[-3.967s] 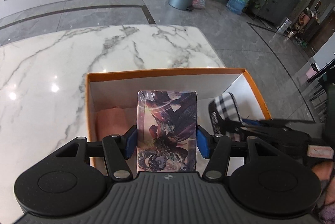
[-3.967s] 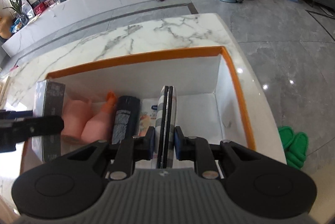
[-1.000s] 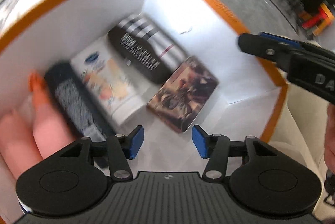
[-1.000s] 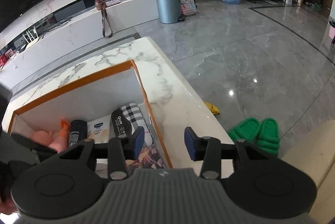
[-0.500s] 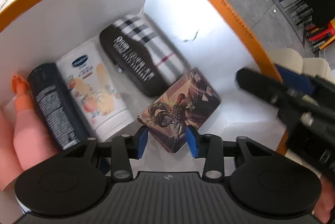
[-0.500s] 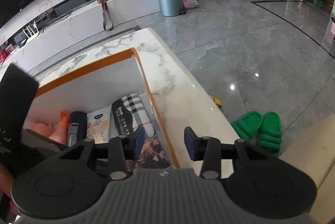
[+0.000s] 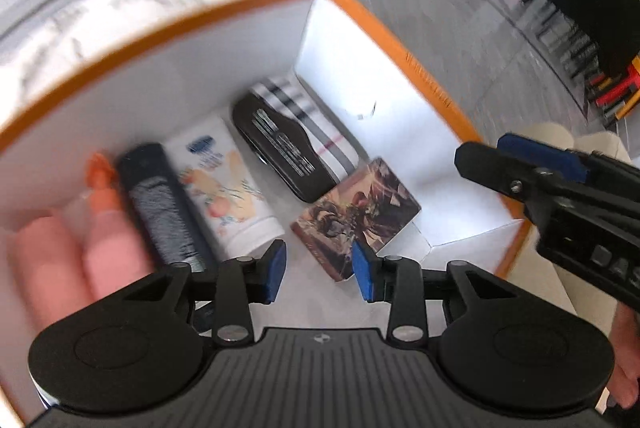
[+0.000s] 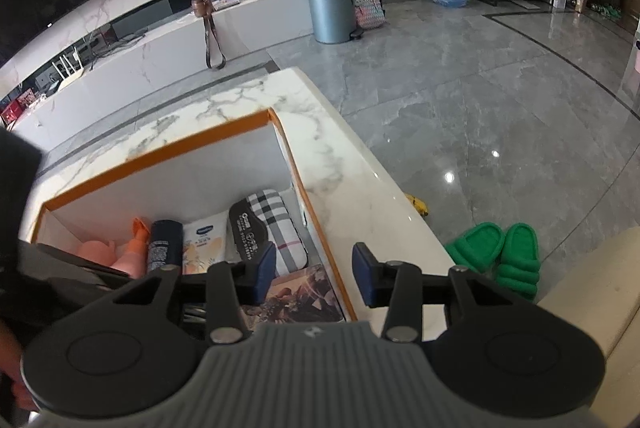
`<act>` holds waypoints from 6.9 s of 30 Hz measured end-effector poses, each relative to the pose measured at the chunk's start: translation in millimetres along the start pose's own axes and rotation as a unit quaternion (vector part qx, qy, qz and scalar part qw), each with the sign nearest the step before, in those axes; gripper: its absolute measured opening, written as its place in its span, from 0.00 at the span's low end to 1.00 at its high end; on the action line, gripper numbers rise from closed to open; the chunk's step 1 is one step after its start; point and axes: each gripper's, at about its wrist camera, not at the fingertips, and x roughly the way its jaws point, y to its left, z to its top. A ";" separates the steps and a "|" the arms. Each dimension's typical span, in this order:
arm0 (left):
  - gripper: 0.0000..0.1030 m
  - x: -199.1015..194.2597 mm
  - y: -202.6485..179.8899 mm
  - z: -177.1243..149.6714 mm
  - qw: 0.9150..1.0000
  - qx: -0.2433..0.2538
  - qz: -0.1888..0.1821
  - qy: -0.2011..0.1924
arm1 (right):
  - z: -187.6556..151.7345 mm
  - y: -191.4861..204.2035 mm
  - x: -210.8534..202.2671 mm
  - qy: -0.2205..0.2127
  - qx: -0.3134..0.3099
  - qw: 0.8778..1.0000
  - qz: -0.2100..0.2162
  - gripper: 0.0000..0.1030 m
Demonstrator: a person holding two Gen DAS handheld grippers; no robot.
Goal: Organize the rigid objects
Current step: 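Withdraw both tools from the box toward the tin and tape measure, then grasp the blue-pink tin with left tool while right grasps the yellow tape measure, then lift the tin and tape measure and carry them over the orange box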
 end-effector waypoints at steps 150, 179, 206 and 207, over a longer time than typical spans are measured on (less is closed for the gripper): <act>0.50 -105.6 200.2 -250.2 0.950 -0.281 0.129 -0.050 | -175.7 348.6 27.1 0.219 -0.626 0.743 0.087 0.52; 0.28 -114.7 206.6 -256.0 0.947 -0.294 0.098 -0.083 | -183.2 338.1 -36.9 0.218 -0.450 0.850 0.164 0.52; 0.50 -112.9 147.7 -234.8 0.952 -0.216 0.205 -0.075 | -167.0 206.4 -44.9 0.109 -0.271 0.944 0.154 0.52; 0.50 -118.7 143.0 -235.1 0.952 -0.218 0.199 -0.082 | -165.6 202.3 -46.0 0.107 -0.264 0.946 0.157 0.52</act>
